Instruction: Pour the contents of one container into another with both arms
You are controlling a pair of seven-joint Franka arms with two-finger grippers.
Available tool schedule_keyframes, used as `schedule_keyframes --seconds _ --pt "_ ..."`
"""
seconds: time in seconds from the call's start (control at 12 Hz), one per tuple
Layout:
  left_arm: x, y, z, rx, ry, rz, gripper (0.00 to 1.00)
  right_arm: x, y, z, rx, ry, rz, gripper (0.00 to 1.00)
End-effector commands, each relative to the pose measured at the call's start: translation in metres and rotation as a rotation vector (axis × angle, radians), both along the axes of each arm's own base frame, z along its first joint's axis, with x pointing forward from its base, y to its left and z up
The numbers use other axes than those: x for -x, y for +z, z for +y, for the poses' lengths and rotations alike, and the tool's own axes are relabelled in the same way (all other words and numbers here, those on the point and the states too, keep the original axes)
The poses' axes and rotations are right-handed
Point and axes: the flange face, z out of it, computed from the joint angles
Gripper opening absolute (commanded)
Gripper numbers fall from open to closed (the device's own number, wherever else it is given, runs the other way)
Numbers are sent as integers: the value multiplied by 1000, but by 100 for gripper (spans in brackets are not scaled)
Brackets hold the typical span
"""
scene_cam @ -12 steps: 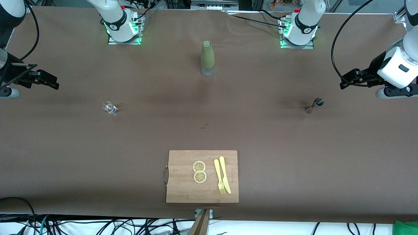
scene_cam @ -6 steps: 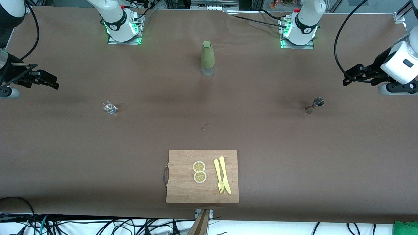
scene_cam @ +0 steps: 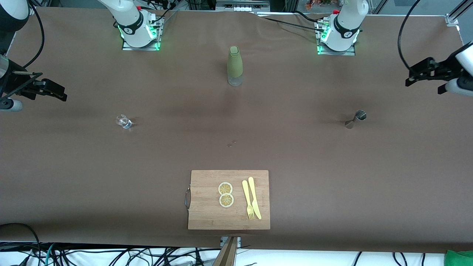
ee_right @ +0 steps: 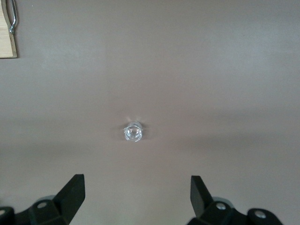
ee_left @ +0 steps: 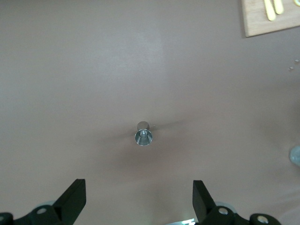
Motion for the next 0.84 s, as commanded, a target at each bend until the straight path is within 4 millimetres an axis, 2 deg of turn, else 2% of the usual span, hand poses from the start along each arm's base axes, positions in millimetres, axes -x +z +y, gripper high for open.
schedule_keyframes --seconds 0.0,0.33,0.5,0.59,0.75 --pt "13 4 23 82 -102 -18 100 5 2 0 -4 4 3 100" --pt "23 -9 76 160 -203 -41 100 4 2 0 -10 2 4 100" --pt "30 -24 111 225 -250 -67 100 3 0 2 -14 3 5 100" --pt "32 -30 124 255 -304 -96 100 3 0 3 -14 6 7 100" --pt "39 -55 142 296 -339 -117 100 3 -1 5 -15 18 9 100"
